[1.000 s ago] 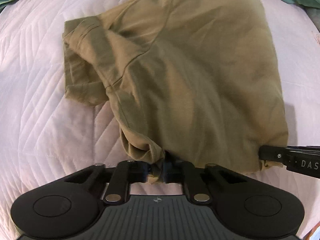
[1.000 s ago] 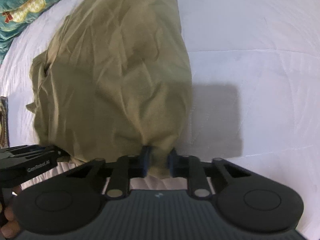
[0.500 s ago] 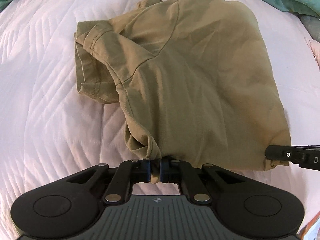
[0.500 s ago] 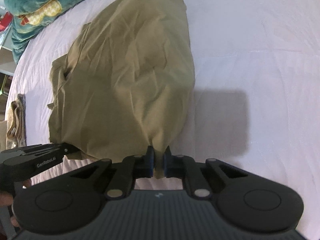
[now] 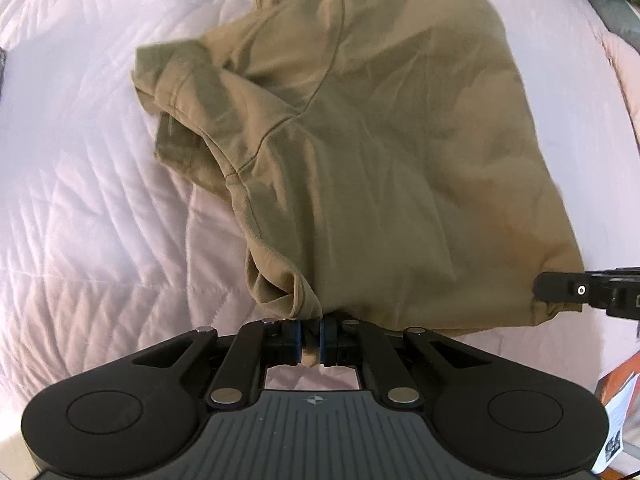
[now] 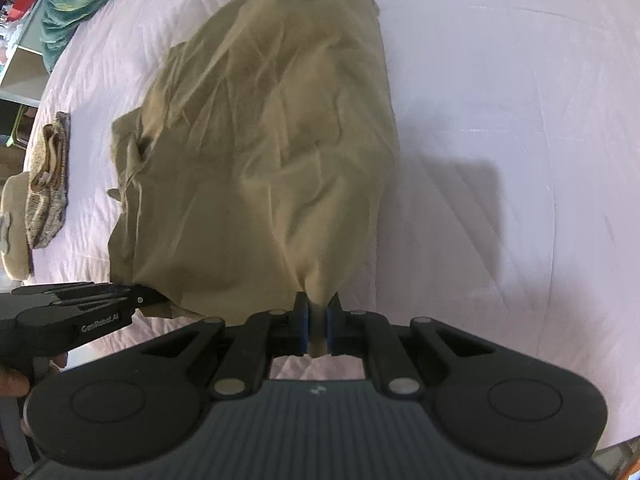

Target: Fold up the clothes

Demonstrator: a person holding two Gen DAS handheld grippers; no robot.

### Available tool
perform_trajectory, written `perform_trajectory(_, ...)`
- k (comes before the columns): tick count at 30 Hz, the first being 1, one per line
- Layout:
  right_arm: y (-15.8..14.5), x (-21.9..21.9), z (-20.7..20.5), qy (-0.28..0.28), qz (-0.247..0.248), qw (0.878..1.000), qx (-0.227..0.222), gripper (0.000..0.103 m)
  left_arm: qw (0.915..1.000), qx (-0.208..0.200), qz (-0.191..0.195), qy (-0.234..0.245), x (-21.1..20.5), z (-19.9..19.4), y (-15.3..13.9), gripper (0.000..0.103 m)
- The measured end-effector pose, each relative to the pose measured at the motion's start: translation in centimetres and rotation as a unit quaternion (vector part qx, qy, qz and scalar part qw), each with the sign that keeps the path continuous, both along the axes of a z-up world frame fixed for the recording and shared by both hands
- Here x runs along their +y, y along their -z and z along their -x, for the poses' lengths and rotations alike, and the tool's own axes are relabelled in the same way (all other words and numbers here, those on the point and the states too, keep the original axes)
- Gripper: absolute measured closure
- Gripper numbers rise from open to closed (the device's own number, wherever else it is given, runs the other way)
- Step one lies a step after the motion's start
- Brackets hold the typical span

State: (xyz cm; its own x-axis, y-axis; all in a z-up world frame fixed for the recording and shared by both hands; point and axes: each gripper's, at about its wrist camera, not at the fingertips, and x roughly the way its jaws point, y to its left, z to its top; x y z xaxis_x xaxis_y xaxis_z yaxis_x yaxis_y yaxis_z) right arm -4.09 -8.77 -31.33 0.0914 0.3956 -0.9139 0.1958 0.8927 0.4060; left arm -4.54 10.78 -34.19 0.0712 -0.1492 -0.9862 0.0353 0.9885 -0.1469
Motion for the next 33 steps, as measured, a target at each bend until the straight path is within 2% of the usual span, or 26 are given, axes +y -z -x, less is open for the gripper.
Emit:
perform_trajectory(9, -3.9, -1.6, -3.9, 0.004, -0.021, 0.999, -0.025, 0.095, 0.9999, -0.007, 0.009, -0.007, -0.2, -4.4, -4.3, 0.095)
perform_trajectory(14, -5.4, -1.8, -7.8, 0.002, -0.016, 0.999, -0.051, 0.095, 0.9995, -0.023, 0.014, -0.015, 1.8, -9.1, -6.4, 0.095)
perform_trajectory(19, -5.7, -2.9, -12.5, -0.003, -0.012, 0.998, -0.064, 0.095, 0.9995, -0.022, 0.019, -0.011, 2.4, -14.5, -7.2, 0.094)
perform_trajectory(22, -4.9, -3.3, -15.1, -0.003, -0.006, 0.998, -0.062, 0.095, 0.9997, -0.012, 0.019, -0.008, 2.2, -18.0, -7.3, 0.094)
perform_trajectory(27, -1.8, -4.1, -18.9, 0.004, -0.005, 0.999, -0.034, 0.095, 0.9993, 0.022, 0.027, -0.009, 2.3, -22.2, -5.4, 0.090)
perform_trajectory(30, 0.6, -4.8, -20.5, 0.018, -0.005, 1.000, -0.005, 0.094, 0.9985, 0.041, 0.034, -0.011, 2.5, -23.6, -3.7, 0.086)
perform_trajectory(33, 2.4, -5.5, -21.4, 0.040, -0.014, 0.999, 0.021, 0.091, 0.9977, 0.047, 0.049, -0.009, 2.8, -24.1, -3.3, 0.084)
